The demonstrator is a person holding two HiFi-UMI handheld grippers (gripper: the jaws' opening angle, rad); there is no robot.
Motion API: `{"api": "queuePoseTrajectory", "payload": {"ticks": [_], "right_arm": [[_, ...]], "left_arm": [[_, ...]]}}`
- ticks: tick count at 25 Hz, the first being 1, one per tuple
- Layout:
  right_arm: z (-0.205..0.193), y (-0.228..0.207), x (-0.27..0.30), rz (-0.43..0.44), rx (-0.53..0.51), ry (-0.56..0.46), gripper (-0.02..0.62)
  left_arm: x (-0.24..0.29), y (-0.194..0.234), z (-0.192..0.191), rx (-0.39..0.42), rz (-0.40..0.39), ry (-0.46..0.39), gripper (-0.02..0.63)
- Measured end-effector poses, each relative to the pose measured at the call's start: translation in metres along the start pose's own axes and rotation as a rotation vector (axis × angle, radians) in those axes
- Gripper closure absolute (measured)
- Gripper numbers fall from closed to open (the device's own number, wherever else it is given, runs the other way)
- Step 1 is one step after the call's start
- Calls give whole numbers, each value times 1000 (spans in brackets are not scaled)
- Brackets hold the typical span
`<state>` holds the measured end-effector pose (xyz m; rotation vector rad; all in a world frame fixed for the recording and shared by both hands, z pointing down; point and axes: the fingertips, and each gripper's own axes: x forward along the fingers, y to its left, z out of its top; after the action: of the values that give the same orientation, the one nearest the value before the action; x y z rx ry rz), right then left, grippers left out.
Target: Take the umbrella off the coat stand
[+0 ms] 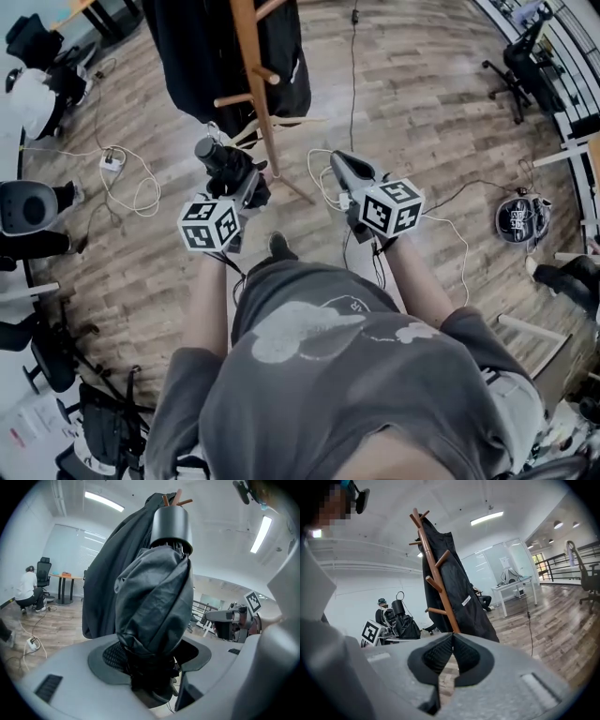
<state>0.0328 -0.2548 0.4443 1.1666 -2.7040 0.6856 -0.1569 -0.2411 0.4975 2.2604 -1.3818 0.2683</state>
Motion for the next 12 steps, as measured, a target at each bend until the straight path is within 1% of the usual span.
{"api": "queuePoseTrajectory", "payload": {"ticks": [5, 8, 12], "right_arm": [[-19, 1, -37, 1, 14, 16, 597], [-31, 7, -55, 21, 17, 17, 597], [-48, 17, -77, 59, 5, 35, 597]], "left_arm": [[-26, -36, -14, -3, 16, -11, 333], [-44, -56, -26, -28, 24, -28, 333], [-75, -81, -42, -24, 64, -53, 333]]}}
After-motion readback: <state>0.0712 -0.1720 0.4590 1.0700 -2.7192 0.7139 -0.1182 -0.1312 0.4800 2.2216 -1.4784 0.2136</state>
